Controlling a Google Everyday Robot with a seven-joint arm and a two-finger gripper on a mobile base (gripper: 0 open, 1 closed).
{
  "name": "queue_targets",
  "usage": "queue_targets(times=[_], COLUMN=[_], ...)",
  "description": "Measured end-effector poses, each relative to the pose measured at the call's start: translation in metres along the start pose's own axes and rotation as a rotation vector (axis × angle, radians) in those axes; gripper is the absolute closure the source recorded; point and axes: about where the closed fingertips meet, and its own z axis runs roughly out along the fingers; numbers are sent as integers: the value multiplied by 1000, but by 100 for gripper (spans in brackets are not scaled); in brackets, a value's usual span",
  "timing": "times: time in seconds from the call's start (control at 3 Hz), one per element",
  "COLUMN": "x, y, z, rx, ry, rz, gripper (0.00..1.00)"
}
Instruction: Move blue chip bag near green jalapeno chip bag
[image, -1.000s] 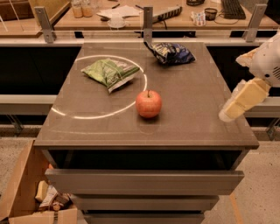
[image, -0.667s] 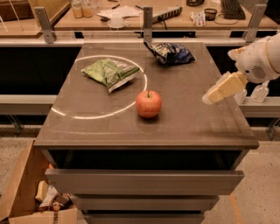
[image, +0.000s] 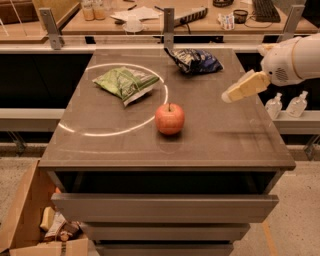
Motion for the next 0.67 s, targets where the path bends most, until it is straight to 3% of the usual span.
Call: queue_targets(times=[0.33, 0.67], x=[-2, -8], y=[-6, -20], z=[24, 68], rx=[-5, -35], ry=[-20, -63], rz=[6, 2], gripper=[0, 0])
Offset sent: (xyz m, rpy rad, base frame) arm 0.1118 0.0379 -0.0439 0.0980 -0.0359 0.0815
